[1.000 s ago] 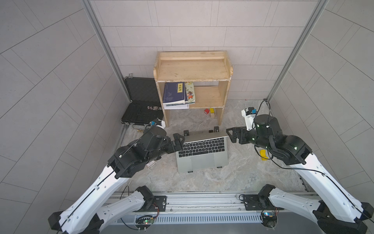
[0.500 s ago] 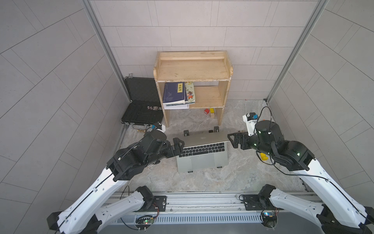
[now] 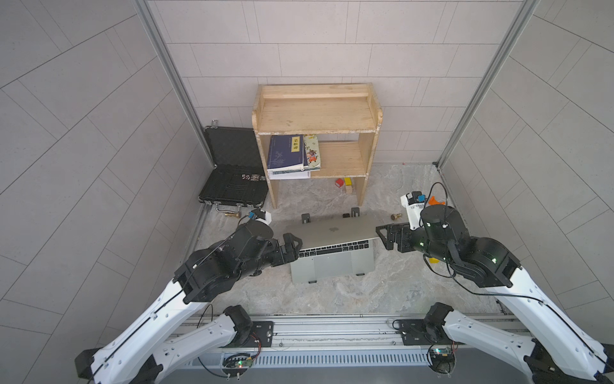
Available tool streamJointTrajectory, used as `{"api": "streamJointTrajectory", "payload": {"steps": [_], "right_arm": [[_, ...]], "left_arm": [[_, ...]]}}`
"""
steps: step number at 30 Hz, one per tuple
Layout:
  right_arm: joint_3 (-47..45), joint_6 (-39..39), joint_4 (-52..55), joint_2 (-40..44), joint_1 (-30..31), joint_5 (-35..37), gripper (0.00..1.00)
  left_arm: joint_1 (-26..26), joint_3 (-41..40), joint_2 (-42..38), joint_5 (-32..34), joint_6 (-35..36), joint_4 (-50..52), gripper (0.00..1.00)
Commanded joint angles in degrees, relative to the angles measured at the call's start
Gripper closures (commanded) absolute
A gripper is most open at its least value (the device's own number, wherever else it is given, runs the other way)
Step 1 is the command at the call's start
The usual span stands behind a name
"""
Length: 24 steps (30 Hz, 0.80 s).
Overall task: Close the laptop lid and set it aside
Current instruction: Close the lid of the laptop.
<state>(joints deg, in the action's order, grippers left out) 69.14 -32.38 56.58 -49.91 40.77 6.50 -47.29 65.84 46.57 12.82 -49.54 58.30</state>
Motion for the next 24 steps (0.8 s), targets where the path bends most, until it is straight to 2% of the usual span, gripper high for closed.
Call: {"api": "streamJointTrajectory", "payload": {"steps": [1,24], "right_arm": [[-0.71,-0.70,1.53,0.95,0.52,0.97,0.03],[-7.43,-3.38,1.66,5.19,1.83,0.02,0.07]], "left_arm": [[-0.84,-1.49,-0.39,-0.82,-0.06,3.48,0.01],[-3.44,-7.44,-3.65,0.30,-2.91,2.44,0.01]]}}
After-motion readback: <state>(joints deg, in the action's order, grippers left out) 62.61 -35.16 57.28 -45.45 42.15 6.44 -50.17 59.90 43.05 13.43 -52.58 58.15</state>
